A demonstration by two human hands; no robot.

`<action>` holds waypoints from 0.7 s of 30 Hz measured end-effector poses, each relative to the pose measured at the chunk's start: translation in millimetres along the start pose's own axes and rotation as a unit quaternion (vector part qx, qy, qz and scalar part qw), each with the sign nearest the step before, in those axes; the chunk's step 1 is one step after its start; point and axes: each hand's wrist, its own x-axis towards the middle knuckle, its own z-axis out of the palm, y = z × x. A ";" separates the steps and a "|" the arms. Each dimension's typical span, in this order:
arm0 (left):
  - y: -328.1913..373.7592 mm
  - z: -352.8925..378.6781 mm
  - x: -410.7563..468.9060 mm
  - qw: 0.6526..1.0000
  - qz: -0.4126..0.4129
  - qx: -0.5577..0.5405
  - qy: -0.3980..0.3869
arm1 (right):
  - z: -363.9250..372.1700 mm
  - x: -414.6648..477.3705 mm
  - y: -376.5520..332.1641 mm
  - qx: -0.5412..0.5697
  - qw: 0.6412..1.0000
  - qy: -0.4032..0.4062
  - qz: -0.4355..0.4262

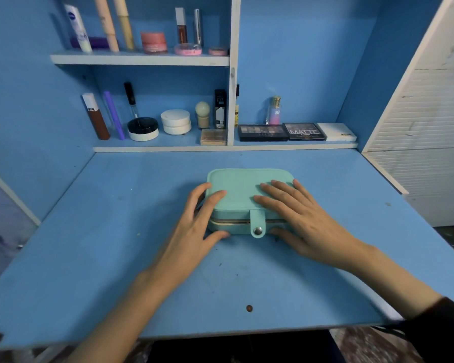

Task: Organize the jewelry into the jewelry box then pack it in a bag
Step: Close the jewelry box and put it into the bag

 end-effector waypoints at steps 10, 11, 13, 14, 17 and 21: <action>-2.5 3.8 30.8 0.971 -0.172 -0.161 -0.039 | -1.4 25.8 15.0 0.054 0.998 -0.002 0.039; -3.0 5.2 31.2 0.969 -0.179 -0.167 -0.035 | -2.8 26.7 15.2 0.057 0.998 0.000 0.040; -6.0 8.0 31.8 0.963 -0.191 -0.187 -0.025 | -4.5 28.9 14.4 0.065 0.997 0.004 0.043; -8.4 9.7 31.2 0.959 -0.198 -0.200 -0.019 | -4.3 30.0 13.9 0.067 0.997 0.005 0.045; -13.2 13.7 27.7 0.952 -0.207 -0.227 0.000 | -1.2 31.3 13.1 0.063 0.997 0.008 0.043; -13.4 14.1 25.5 0.950 -0.204 -0.237 0.020 | 2.8 29.5 13.7 0.070 0.996 0.013 0.045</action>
